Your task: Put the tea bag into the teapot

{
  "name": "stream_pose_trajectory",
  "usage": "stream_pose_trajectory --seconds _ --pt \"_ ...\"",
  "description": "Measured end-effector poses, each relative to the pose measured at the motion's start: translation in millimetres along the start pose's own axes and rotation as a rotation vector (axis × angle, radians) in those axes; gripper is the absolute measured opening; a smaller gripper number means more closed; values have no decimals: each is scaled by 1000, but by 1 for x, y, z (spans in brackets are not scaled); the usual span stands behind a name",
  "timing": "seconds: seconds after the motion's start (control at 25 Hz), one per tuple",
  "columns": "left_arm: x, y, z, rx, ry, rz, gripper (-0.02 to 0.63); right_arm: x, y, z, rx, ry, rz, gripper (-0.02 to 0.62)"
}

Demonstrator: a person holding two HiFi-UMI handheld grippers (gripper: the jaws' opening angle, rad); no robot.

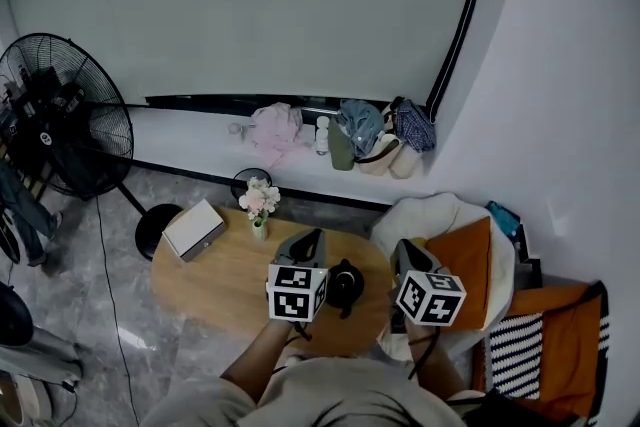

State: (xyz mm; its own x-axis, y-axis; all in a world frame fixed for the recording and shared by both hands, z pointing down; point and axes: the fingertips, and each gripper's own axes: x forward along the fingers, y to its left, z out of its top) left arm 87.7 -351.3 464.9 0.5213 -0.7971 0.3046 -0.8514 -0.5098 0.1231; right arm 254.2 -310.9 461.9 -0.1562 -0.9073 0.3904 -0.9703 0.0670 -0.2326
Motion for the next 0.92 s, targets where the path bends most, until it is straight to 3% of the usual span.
stream_pose_trajectory --seconds 0.92 --pt "-3 -5 -6 -8 -2 3 17 -12 -9 -3 18 -9 -23 34"
